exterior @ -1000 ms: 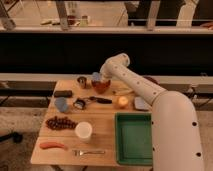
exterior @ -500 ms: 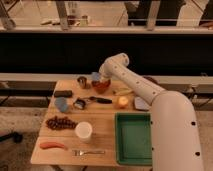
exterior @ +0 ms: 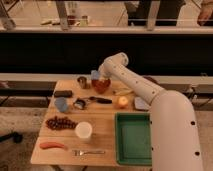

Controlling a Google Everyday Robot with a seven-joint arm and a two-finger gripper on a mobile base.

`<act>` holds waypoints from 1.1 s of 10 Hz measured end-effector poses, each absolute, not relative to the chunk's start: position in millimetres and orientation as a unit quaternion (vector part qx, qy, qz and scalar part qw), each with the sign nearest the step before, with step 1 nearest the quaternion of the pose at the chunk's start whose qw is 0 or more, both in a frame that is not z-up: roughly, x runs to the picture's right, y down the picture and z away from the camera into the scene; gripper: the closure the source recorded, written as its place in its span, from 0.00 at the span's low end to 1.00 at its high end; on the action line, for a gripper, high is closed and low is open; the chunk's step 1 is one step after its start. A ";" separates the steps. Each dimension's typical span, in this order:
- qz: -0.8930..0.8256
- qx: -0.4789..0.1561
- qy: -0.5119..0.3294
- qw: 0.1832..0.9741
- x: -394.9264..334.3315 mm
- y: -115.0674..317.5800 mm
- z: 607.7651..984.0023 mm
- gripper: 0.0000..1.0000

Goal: Place sponge in red bowl

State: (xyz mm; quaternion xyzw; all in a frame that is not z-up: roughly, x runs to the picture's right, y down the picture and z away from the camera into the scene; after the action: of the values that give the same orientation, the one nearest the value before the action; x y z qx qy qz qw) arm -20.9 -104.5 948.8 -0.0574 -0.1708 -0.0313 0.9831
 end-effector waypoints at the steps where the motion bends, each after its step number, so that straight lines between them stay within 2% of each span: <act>1: -0.031 -0.058 -0.170 0.983 -21.5 -104.3 948.8 0.20; 6: -0.025 -0.048 -0.171 0.984 -25.0 -105.6 943.4 0.20; 11: -0.006 0.001 -0.176 0.984 -17.4 -128.2 899.6 0.20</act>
State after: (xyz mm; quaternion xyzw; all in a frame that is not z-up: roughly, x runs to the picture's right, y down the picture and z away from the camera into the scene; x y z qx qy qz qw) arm -17.4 -128.2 899.6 0.0015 -0.1755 -0.0056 0.9845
